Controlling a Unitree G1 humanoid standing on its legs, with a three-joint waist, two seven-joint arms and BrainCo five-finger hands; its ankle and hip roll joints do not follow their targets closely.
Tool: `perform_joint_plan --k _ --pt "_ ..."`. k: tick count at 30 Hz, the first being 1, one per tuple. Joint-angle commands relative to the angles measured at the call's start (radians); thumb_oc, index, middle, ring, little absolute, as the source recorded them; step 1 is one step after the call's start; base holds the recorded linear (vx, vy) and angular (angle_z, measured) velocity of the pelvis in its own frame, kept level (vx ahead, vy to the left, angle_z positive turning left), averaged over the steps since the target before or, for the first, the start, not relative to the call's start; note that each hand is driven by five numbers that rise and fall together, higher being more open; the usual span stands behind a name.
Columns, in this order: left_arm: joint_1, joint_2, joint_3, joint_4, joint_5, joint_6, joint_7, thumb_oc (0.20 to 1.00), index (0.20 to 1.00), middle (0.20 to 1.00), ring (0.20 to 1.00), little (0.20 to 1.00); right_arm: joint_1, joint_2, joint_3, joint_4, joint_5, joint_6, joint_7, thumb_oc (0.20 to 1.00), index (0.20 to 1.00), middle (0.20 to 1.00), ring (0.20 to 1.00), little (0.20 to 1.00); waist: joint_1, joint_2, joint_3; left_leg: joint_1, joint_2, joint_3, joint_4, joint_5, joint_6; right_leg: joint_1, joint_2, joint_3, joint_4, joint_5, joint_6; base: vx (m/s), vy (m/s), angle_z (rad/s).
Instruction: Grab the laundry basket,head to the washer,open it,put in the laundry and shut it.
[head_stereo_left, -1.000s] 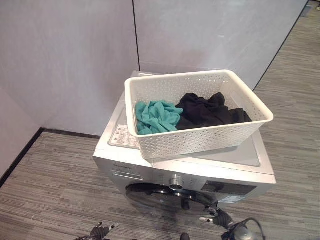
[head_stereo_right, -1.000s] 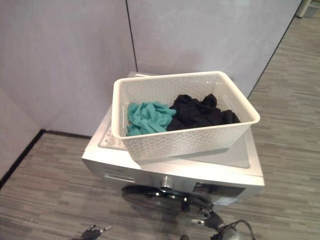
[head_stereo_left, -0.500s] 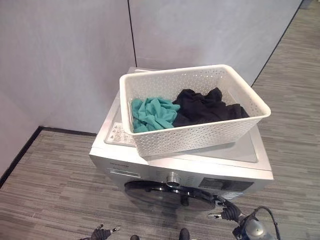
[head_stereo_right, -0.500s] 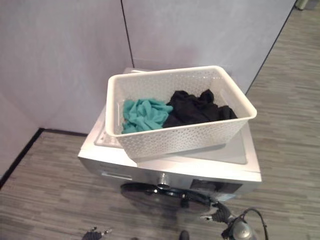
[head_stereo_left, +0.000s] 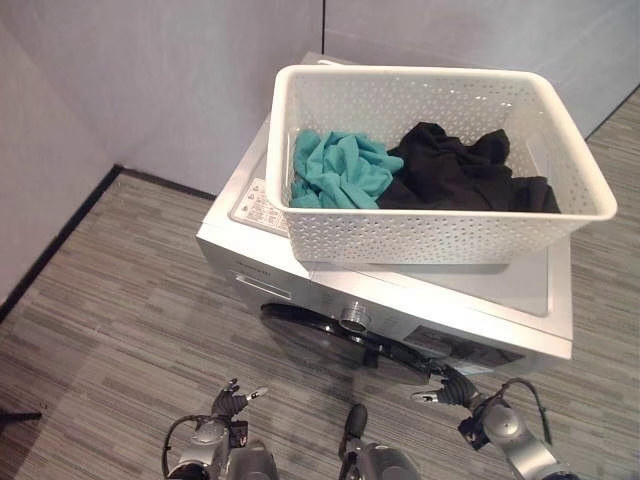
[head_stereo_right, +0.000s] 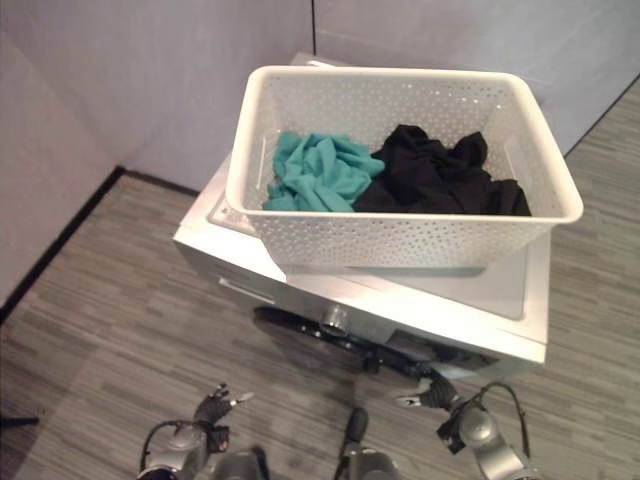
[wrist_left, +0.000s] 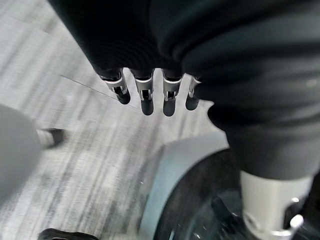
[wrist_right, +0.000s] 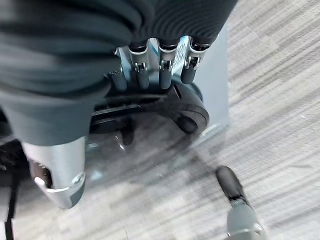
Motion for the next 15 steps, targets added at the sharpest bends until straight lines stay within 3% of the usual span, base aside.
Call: perform_joint_plan --k 1,5,8,9,10,12,15 --pt "0.002 0.001 -0.037 -0.043 -0.002 -0.018 -0.031 1.0 1.0 1.0 1.0 1.0 0.032 -0.019 -0.016 -0.064 0.061 -0.011 0.001 1.0 1.0 1.0 1.0 1.0 -0.013 0.017 -0.06 0.119 -0.05 -0.033 -0.095 -0.108 0.068 -0.064 -0.058 0.037 -0.004 -0.059 0.14 -0.2 0.342 0.25" --pt "0.008 0.018 -0.092 -0.118 0.033 -0.013 -0.049 1.0 1.0 1.0 1.0 1.0 0.009 -0.021 -0.044 -0.074 0.072 -0.007 -0.01 1.0 1.0 1.0 1.0 1.0 -0.019 0.017 -0.056 0.149 -0.112 -0.036 -0.223 -0.176 0.114 -0.119 -0.138 0.025 -0.004 0.022 0.19 -0.24 0.273 0.29" --pt "0.018 0.026 -0.114 -0.149 0.051 -0.013 -0.064 1.0 1.0 1.0 1.0 1.0 -0.038 -0.035 -0.038 -0.078 0.042 -0.001 -0.017 1.0 1.0 1.0 1.0 1.0 -0.015 0.012 -0.039 0.15 -0.149 -0.041 -0.243 -0.176 0.144 -0.136 -0.19 0.028 0.007 0.057 0.22 -0.22 0.189 0.08" --pt "0.02 0.03 -0.119 -0.149 0.052 -0.011 -0.069 1.0 1.0 1.0 1.0 1.0 -0.058 -0.04 -0.037 -0.08 0.035 -0.002 -0.02 1.0 1.0 1.0 1.0 1.0 -0.018 0.015 -0.033 0.142 -0.151 -0.05 -0.242 -0.171 0.15 -0.141 -0.201 0.063 0.028 0.046 0.223 -0.41 0.228 0.03" --pt "0.03 0.034 -0.12 -0.164 0.041 -0.012 -0.07 1.0 1.0 1.0 1.0 1.0 -0.094 -0.047 -0.036 -0.066 0.033 -0.004 -0.024 1.0 1.0 1.0 1.0 1.0 -0.024 0.003 -0.022 0.115 -0.169 -0.07 -0.24 -0.14 0.167 -0.17 -0.215 0.192 0.096 0.038 0.21 -0.26 0.112 0.06" --pt "0.039 0.04 -0.127 -0.188 0.034 -0.011 -0.075 1.0 1.0 1.0 1.0 1.0 -0.115 -0.056 -0.029 -0.051 0.031 -0.005 -0.025 1.0 1.0 1.0 1.0 1.0 -0.013 0.0 -0.02 0.102 -0.174 -0.079 -0.241 -0.127 0.175 -0.167 -0.214 0.229 0.12 0.029 0.205 -0.18 0.036 0.08" --pt "0.064 0.064 -0.159 -0.248 0.018 -0.011 -0.1 1.0 1.0 1.0 1.0 1.0 -0.177 -0.071 0.0 0.012 0.017 -0.01 -0.03 1.0 1.0 1.0 1.0 1.0 0.027 -0.005 -0.035 0.068 -0.176 -0.092 -0.247 -0.101 0.175 -0.095 -0.229 0.203 0.132 0.006 0.199 -0.12 -0.044 0.25"
